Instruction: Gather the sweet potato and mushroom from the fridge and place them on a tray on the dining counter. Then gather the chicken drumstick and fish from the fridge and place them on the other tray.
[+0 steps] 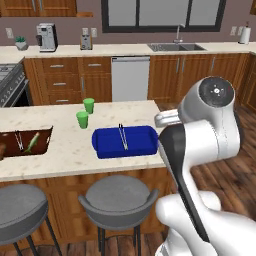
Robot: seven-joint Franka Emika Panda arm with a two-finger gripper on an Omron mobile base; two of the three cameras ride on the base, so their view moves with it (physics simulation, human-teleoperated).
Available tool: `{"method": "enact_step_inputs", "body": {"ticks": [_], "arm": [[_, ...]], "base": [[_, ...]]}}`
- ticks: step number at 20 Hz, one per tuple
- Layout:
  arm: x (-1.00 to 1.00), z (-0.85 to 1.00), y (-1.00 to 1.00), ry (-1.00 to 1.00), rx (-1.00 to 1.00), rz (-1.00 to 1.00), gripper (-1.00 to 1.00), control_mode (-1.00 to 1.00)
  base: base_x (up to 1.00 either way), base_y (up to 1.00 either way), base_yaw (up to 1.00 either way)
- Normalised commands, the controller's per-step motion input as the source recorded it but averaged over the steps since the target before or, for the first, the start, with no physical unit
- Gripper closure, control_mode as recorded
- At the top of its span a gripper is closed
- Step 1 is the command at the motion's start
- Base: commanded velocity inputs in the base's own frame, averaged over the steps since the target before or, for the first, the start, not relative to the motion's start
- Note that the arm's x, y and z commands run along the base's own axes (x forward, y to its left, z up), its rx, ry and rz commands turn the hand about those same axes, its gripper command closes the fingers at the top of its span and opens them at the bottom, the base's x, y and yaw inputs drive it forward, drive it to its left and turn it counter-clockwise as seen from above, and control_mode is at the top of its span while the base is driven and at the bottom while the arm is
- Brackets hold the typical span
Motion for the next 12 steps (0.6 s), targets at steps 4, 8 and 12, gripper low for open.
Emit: {"method": "enact_step_inputs", "body": {"ticks": [4, 8, 12], "arm": [[0.55, -0.45, 0.00, 0.11, 0.05, 0.00, 1.00, -1.00], [0.54, -0.37, 0.00, 0.12, 0.06, 0.00, 1.00, -1.00], [0.48, -0.41, 0.00, 0.13, 0.04, 0.00, 1.00, -1.00]], "base": [[0.00, 0.00, 0.00], [0.00, 0.00, 0.00], [0.00, 0.00, 0.00]]}}
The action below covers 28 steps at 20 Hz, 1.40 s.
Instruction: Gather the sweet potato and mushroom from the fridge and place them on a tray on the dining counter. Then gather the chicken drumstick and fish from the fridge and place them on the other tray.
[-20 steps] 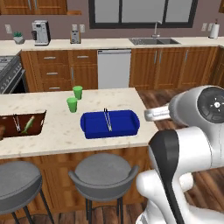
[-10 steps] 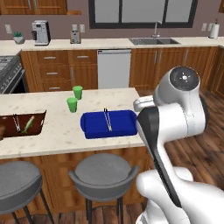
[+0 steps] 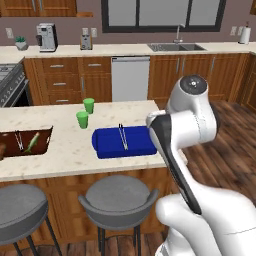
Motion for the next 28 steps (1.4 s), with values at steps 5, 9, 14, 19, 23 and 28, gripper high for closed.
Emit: {"method": "enact_step_inputs", "body": {"ticks": [5, 9, 14, 19, 23, 28], "arm": [[0.43, -0.48, 0.00, 0.10, 0.03, 0.00, 1.00, -1.00], [0.46, -0.54, 0.00, 0.07, 0.00, 0.00, 1.00, -1.00], [0.43, -0.37, 0.00, 0.03, 0.01, 0.00, 1.00, -1.00], [0.52, -0.20, 0.00, 0.07, 0.02, -0.01, 1.00, -1.00], [0.53, -0.32, 0.00, 0.10, 0.00, -0.02, 1.00, -1.00], [0.57, -0.34, 0.00, 0.10, 0.00, -0.02, 1.00, -1.00]], "base": [[0.00, 0.00, 0.00], [0.00, 0.00, 0.00], [0.00, 0.00, 0.00], [0.00, 0.00, 0.00], [0.00, 0.00, 0.00], [0.00, 0.00, 0.00]]}}
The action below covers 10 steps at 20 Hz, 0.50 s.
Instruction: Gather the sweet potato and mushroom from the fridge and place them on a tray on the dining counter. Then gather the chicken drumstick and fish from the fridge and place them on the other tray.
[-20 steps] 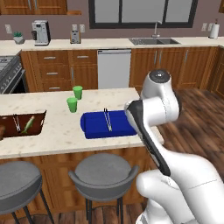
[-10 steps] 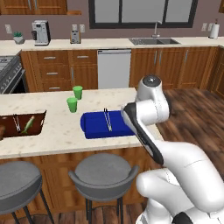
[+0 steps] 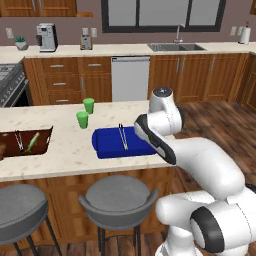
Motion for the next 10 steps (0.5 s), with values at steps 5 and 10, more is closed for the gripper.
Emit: {"method": "enact_step_inputs", "body": {"ticks": [5, 10], "arm": [[0.54, -0.42, 0.00, 0.08, 0.00, -0.01, 1.00, -1.00], [0.48, -0.45, 0.00, 0.05, 0.00, 0.00, 1.00, -1.00]], "base": [[0.00, 0.00, 0.00], [0.00, 0.00, 0.00]]}}
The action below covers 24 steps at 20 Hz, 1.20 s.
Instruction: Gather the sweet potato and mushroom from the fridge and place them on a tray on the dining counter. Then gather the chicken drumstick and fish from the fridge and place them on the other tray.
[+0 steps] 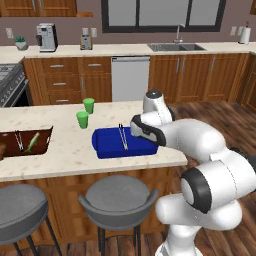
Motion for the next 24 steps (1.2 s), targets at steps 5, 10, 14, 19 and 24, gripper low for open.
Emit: {"method": "enact_step_inputs", "body": {"ticks": [5, 10, 14, 19, 24], "arm": [[0.46, -0.50, 0.00, 0.01, 0.00, 0.00, 1.00, -1.00], [0.45, -0.47, 0.02, 0.00, 0.00, 0.00, 1.00, -1.00], [0.38, -0.31, 0.00, 0.01, 0.00, 0.00, 1.00, -1.00], [0.29, -0.18, 0.00, 0.02, 0.00, 0.00, 1.00, -1.00], [0.27, -0.21, 0.00, 0.01, 0.01, 0.00, 1.00, -1.00]], "base": [[0.00, 0.00, 0.00], [0.00, 0.00, 0.00], [0.00, 0.00, 0.00], [0.00, 0.00, 0.00], [0.00, 0.00, 0.00]]}}
